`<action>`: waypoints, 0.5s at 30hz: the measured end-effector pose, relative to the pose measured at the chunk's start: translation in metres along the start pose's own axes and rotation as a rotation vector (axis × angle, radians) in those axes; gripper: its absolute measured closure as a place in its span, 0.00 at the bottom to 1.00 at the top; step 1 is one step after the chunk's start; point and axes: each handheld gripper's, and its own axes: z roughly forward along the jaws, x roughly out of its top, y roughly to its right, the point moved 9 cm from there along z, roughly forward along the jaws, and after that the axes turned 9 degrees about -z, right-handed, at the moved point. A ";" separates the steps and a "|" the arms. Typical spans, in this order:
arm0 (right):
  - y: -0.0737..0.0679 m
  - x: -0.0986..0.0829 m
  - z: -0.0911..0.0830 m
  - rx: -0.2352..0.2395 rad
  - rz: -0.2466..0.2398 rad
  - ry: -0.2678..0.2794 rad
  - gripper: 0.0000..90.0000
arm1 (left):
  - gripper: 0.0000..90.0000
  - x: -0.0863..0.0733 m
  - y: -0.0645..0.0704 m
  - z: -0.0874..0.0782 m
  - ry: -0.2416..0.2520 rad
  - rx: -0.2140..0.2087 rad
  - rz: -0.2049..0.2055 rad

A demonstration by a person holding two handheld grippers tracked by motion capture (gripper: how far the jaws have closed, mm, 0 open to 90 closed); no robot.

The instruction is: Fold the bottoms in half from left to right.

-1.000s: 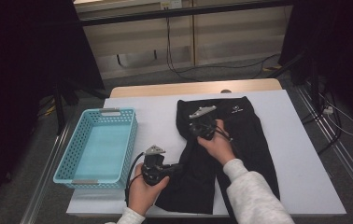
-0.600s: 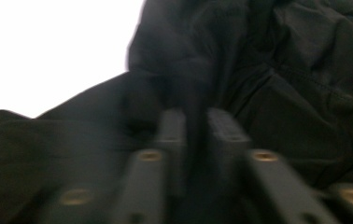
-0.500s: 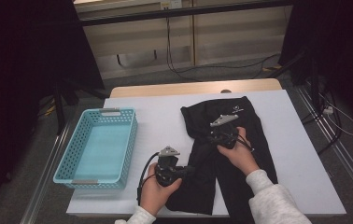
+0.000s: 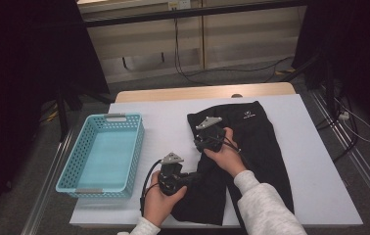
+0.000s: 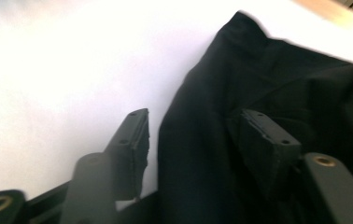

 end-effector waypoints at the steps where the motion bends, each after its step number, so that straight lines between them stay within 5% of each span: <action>1: 0.000 -0.001 0.003 -0.013 -0.010 -0.012 0.59 | 0.97 0.000 -0.001 0.000 0.005 0.004 0.000; 6: 0.009 -0.003 0.006 -0.021 0.022 -0.017 0.96 | 0.97 0.002 0.000 0.000 0.015 -0.001 0.000; 15: 0.040 0.006 -0.029 -0.033 0.141 0.077 1.00 | 0.98 0.021 0.026 0.004 0.048 -0.063 0.015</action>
